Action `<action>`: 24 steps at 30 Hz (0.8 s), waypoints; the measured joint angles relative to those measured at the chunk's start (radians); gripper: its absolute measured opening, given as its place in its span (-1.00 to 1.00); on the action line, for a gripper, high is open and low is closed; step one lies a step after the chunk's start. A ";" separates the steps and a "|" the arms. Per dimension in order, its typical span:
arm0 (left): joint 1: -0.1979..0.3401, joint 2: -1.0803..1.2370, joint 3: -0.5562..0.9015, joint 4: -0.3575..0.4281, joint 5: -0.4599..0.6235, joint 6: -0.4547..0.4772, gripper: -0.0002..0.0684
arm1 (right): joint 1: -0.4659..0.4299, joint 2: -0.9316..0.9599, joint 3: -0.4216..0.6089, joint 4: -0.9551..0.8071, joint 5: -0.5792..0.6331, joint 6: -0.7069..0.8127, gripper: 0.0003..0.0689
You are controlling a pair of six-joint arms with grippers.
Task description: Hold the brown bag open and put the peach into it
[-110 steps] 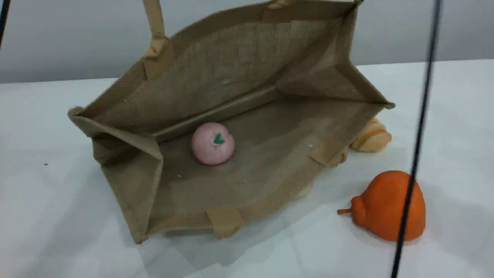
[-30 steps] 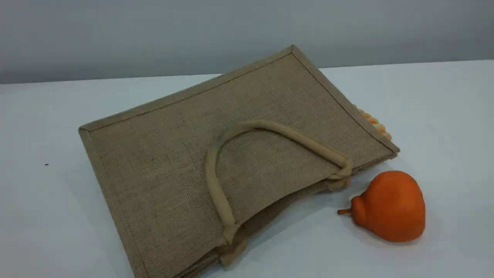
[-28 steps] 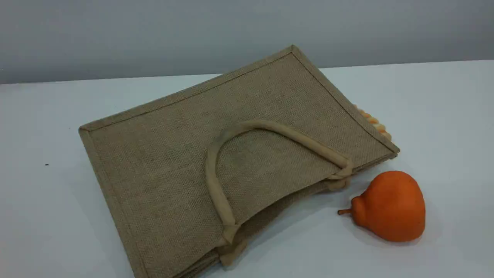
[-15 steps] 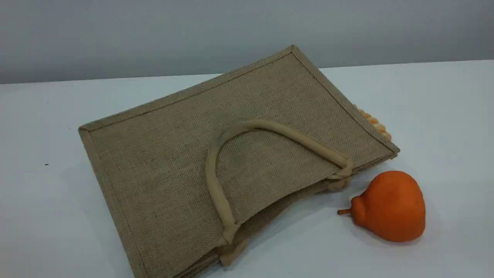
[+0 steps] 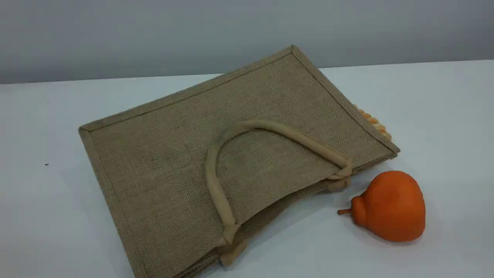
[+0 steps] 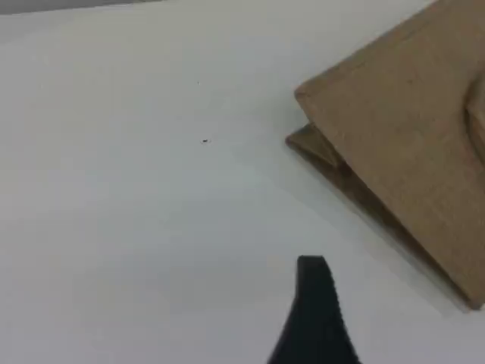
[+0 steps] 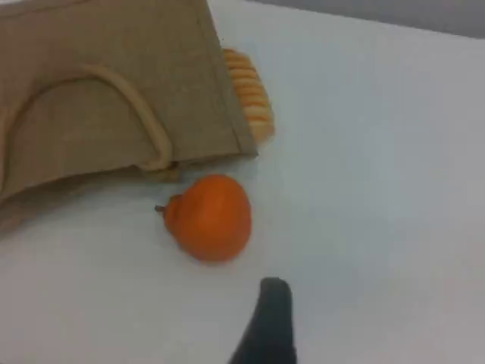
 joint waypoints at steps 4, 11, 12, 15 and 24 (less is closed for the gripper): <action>0.000 0.000 0.017 -0.030 -0.019 -0.001 0.42 | 0.000 0.000 0.000 -0.001 -0.002 0.000 0.72; 0.000 0.000 0.037 -0.061 -0.044 -0.003 0.42 | 0.000 0.000 0.000 0.000 -0.002 0.000 0.72; 0.000 0.000 0.037 -0.061 -0.043 -0.003 0.42 | 0.000 0.000 0.000 0.000 -0.002 0.000 0.72; 0.000 0.000 0.037 -0.063 -0.041 -0.003 0.42 | 0.000 0.000 0.000 0.000 -0.001 0.000 0.72; 0.000 0.000 0.037 -0.060 -0.041 -0.004 0.42 | 0.000 0.000 0.000 0.000 -0.001 0.000 0.72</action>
